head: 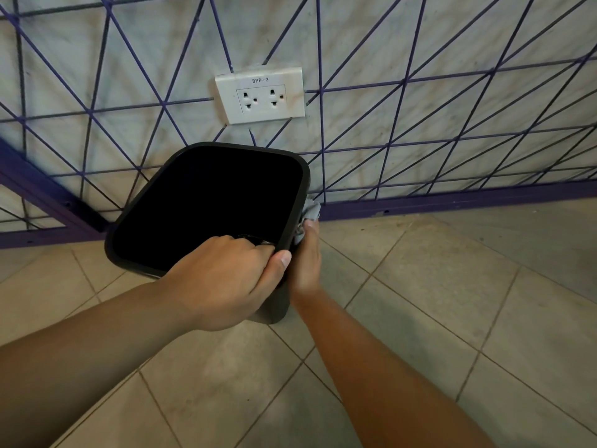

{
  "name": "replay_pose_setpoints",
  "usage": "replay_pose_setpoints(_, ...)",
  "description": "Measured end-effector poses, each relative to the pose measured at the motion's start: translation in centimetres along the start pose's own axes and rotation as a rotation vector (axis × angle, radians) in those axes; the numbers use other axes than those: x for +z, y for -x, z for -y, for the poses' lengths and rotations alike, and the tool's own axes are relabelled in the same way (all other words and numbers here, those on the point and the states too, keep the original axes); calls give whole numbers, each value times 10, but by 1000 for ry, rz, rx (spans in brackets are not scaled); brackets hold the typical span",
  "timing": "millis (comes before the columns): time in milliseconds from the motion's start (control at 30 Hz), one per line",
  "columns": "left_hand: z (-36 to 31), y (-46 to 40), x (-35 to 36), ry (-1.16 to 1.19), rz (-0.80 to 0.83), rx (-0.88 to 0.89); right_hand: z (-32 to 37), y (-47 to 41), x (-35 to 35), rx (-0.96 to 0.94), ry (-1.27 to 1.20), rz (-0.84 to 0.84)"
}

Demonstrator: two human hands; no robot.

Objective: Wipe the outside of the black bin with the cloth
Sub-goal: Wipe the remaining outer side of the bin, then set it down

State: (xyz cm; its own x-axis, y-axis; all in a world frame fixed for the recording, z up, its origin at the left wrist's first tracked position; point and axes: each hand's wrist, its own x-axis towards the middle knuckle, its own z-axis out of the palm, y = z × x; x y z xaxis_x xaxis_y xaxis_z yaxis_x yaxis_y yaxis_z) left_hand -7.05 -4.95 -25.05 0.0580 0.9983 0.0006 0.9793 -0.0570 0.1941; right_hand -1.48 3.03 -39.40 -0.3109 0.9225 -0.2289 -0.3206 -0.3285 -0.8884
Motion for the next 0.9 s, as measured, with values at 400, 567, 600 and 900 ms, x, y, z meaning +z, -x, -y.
replay_pose_setpoints(400,3,0,1,20,-13,11,27,19,9,-21,58,28)
replay_pose_setpoints(567,2,-3,-1,0,-31,5,12,7,4,-7,56,4)
replay_pose_setpoints(600,2,-3,-1,6,-28,0,21,6,5,6,59,24)
replay_pose_setpoints(900,1,-4,-2,1,-10,5,15,11,4,-3,79,6)
